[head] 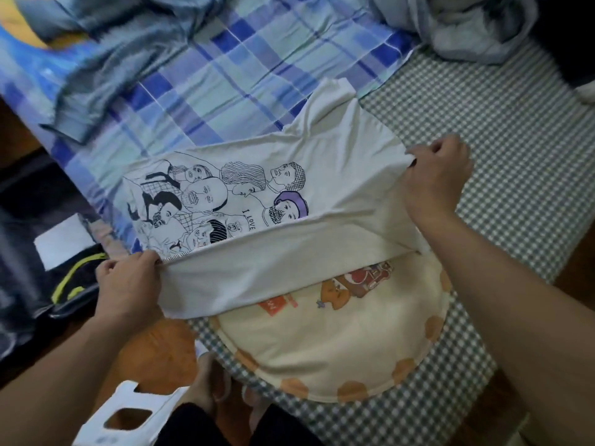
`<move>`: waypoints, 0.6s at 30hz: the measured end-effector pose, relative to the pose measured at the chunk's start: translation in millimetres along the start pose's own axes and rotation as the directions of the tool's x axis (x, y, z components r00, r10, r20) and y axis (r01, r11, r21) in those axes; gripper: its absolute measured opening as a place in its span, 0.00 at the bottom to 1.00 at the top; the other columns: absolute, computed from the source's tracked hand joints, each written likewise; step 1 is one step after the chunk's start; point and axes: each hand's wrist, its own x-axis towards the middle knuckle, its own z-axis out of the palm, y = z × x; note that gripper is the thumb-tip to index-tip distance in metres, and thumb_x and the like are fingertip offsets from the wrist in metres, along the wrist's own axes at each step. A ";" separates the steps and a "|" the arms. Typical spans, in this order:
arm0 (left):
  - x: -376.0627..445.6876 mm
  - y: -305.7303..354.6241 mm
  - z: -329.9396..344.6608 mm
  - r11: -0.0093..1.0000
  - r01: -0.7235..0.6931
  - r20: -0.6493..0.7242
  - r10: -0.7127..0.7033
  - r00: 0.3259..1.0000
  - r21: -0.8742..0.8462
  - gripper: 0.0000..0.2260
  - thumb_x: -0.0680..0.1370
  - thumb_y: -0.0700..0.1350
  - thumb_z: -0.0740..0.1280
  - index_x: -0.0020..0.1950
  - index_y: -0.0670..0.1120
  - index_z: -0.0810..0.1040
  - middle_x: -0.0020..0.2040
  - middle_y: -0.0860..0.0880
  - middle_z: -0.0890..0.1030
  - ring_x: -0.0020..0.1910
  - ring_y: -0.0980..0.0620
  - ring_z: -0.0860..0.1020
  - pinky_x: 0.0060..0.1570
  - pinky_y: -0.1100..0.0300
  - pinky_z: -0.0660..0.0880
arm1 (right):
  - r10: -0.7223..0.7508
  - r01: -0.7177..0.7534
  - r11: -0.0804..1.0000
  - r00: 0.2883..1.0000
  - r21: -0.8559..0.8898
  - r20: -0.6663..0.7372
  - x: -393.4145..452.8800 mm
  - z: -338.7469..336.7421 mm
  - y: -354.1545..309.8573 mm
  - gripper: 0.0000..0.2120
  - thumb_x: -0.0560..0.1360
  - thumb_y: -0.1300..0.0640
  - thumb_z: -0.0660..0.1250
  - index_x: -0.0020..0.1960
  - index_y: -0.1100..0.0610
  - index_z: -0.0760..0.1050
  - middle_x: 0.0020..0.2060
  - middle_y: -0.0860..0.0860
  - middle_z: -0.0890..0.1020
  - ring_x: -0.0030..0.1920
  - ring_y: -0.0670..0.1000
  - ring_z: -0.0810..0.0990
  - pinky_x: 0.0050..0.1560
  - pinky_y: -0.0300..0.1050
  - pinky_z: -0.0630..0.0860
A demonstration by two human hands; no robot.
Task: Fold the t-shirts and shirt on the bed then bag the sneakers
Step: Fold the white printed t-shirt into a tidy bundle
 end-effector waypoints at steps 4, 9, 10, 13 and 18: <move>39.6 -11.3 21.5 0.997 0.039 -0.075 -0.043 0.996 -0.062 0.05 0.79 0.39 0.65 0.47 0.49 0.77 0.39 0.48 0.78 0.45 0.41 0.79 0.59 0.42 0.63 | -0.061 0.065 0.997 0.995 -0.052 0.079 24.5 47.4 -29.6 0.14 0.75 0.65 0.64 0.57 0.55 0.81 0.59 0.58 0.74 0.61 0.62 0.70 0.58 0.56 0.66; 54.7 -7.3 50.7 0.970 0.154 -0.218 -0.194 0.956 -0.189 0.10 0.78 0.43 0.68 0.58 0.43 0.77 0.54 0.36 0.77 0.57 0.34 0.73 0.62 0.36 0.66 | 0.068 -0.077 0.997 0.971 0.028 0.227 -13.8 105.4 -43.3 0.31 0.77 0.65 0.61 0.79 0.56 0.58 0.78 0.60 0.56 0.75 0.63 0.58 0.72 0.58 0.60; 46.8 2.0 54.5 0.945 0.188 -0.243 -0.255 0.936 -0.268 0.13 0.78 0.44 0.68 0.61 0.42 0.75 0.60 0.33 0.74 0.62 0.32 0.70 0.63 0.35 0.65 | 0.085 -0.106 0.992 0.967 0.074 0.241 -33.1 108.7 -41.2 0.33 0.76 0.67 0.61 0.79 0.56 0.57 0.79 0.59 0.55 0.76 0.62 0.56 0.74 0.57 0.59; 6.4 38.4 67.8 0.896 0.080 -0.316 -0.236 0.919 -0.437 0.16 0.77 0.46 0.65 0.61 0.40 0.75 0.60 0.32 0.72 0.62 0.31 0.69 0.59 0.36 0.68 | 0.233 -0.293 0.927 0.938 0.233 0.255 -105.6 96.1 -6.4 0.27 0.76 0.65 0.62 0.75 0.56 0.64 0.75 0.57 0.62 0.73 0.58 0.61 0.70 0.50 0.62; -51.5 105.6 92.7 0.812 -0.547 -0.376 0.450 0.810 -0.206 0.16 0.73 0.48 0.65 0.56 0.43 0.81 0.55 0.40 0.76 0.51 0.36 0.76 0.49 0.43 0.70 | 0.766 -0.856 0.188 0.435 0.482 0.473 -151.5 92.9 76.8 0.15 0.73 0.65 0.65 0.59 0.57 0.70 0.46 0.58 0.81 0.44 0.54 0.81 0.40 0.43 0.81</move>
